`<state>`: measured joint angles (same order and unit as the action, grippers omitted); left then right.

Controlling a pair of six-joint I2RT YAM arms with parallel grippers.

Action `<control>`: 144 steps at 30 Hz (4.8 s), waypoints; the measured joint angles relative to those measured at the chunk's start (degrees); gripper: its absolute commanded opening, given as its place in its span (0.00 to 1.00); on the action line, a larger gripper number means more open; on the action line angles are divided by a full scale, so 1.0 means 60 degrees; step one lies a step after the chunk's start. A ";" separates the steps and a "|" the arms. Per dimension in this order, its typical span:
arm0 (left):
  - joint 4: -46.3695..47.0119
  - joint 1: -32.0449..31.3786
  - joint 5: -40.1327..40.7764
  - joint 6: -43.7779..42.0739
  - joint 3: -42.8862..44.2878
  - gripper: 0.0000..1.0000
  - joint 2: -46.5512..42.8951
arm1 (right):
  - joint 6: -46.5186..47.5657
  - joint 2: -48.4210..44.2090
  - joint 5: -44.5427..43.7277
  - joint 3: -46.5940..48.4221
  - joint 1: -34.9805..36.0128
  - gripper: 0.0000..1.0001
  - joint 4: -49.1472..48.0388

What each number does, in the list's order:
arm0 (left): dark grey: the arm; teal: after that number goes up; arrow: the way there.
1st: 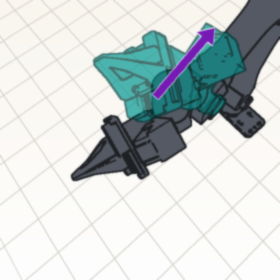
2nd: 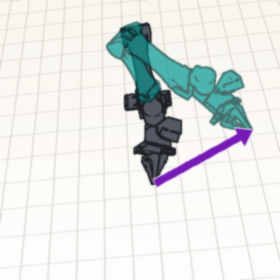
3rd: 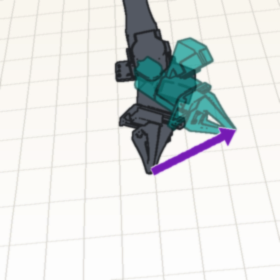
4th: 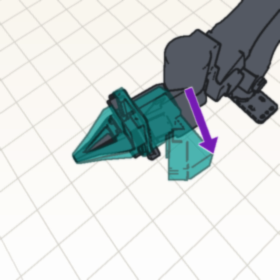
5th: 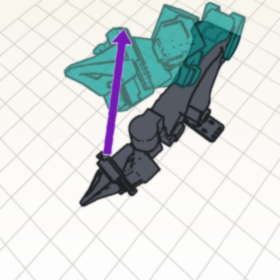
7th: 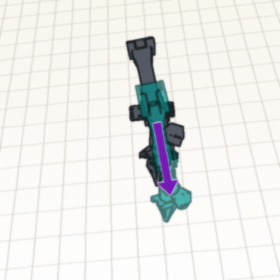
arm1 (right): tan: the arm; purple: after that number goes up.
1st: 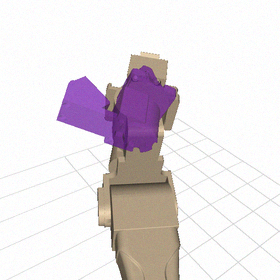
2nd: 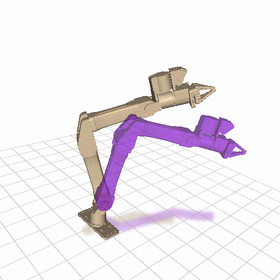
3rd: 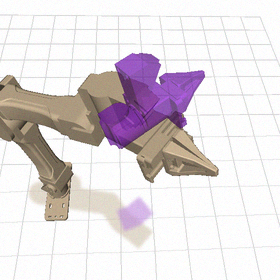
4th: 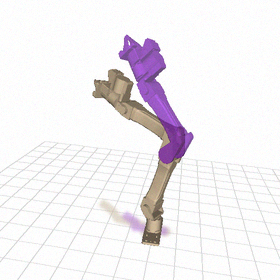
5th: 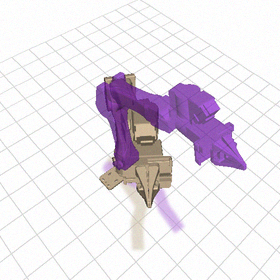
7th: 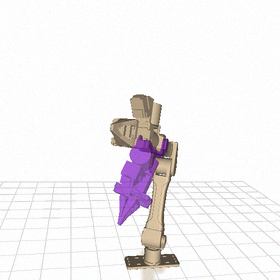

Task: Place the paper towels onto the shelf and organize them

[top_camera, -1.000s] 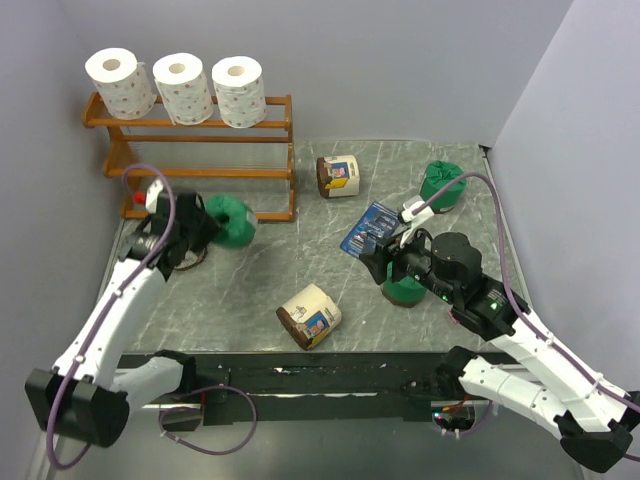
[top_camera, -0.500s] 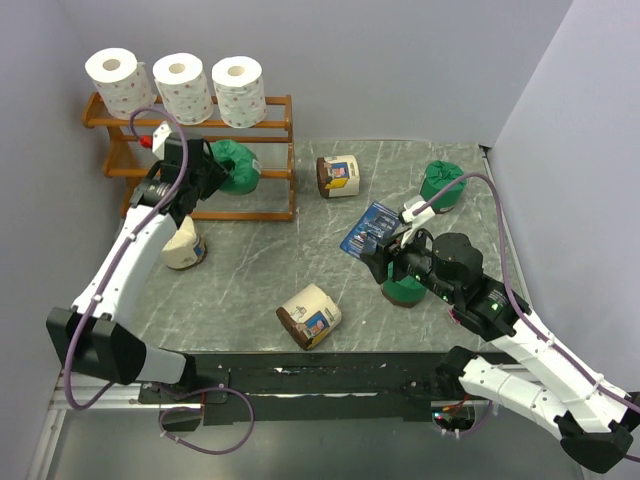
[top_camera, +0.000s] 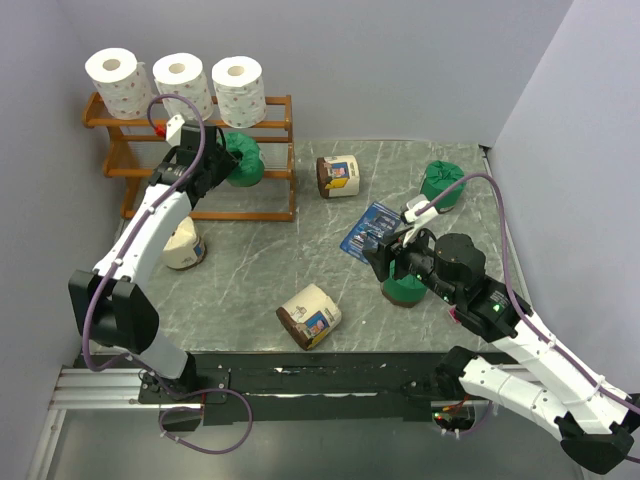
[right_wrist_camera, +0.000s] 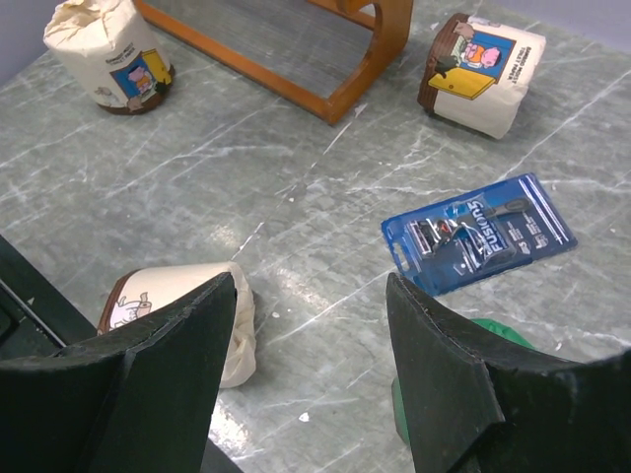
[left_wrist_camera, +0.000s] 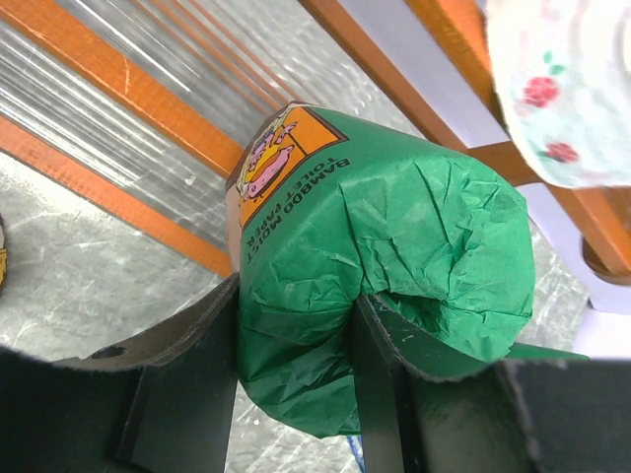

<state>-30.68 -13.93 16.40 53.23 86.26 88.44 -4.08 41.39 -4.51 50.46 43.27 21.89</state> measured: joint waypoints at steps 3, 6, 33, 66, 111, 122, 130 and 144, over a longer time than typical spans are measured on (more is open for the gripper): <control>0.0000 0.0000 0.0022 0.0000 0.0120 0.48 0.0270 | 0.0062 -0.0051 -0.0015 0.0000 0.0000 0.70 -0.0004; -0.0007 0.0000 0.0076 0.0000 0.0251 0.49 0.0506 | 0.0120 -0.0055 -0.0080 0.0000 0.0000 0.70 -0.0004; 0.0576 0.0000 0.0087 -0.0015 0.1158 0.68 0.1370 | 0.0127 -0.0266 -0.0182 0.0000 0.0000 0.70 0.0000; 0.3220 -0.0113 -0.0266 -0.1308 -0.1909 0.60 -0.1865 | -0.0120 -0.0044 -0.0135 0.0219 0.0000 0.70 0.0007; 0.2612 -0.1042 -0.1184 -0.2659 -0.3337 0.96 -0.3231 | -0.2386 0.2976 -0.1730 0.0433 -0.1971 0.69 0.2856; 0.0831 -0.1042 -0.1195 -0.3581 -0.5475 0.96 -0.5982 | -0.2641 0.3865 -0.1424 0.0401 -0.2033 0.69 0.2976; 0.0492 -0.1042 -0.0288 -0.3785 -0.6688 0.96 -0.7923 | -0.2758 0.4892 -0.1424 0.0255 -0.2080 0.66 0.2929; 0.0561 -0.1042 0.0106 -0.3985 -0.6717 0.96 -0.8371 | -0.2656 0.4907 -0.1308 -0.0044 -0.2131 0.39 0.2579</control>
<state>-27.31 -20.18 17.04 29.32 45.95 38.22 -20.01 70.83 -12.36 50.19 30.48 37.36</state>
